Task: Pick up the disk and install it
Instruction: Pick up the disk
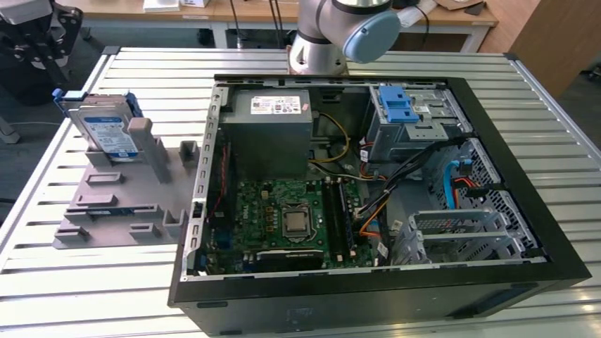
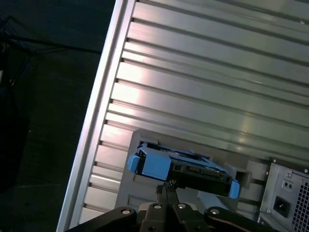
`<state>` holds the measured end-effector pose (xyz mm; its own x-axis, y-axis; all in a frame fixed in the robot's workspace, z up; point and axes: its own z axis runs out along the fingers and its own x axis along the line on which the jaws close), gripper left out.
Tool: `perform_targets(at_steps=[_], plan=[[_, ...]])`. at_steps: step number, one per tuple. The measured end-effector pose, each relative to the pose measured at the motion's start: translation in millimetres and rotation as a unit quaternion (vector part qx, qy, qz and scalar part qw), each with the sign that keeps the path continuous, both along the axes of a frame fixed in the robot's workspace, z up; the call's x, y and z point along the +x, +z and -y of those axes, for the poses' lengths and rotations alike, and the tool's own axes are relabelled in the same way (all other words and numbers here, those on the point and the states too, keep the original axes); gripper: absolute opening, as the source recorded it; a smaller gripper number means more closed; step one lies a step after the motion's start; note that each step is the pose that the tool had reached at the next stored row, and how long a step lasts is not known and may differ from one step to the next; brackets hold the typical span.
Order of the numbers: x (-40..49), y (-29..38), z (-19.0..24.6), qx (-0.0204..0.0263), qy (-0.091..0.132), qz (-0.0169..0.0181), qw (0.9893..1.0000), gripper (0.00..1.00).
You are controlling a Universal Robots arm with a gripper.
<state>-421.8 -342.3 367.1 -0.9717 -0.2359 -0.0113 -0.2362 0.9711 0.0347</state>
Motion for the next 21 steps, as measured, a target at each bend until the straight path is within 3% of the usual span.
perform_targets(at_steps=[6, 13, 21], plan=[[0.0, 0.0, 0.0, 0.0, 0.034, 0.0, 0.9994, 0.11], [0.0, 0.0, 0.0, 0.0, 0.074, 0.0, 0.9973, 0.11], [0.0, 0.0, 0.0, 0.0, 0.082, 0.0, 0.9967, 0.11]])
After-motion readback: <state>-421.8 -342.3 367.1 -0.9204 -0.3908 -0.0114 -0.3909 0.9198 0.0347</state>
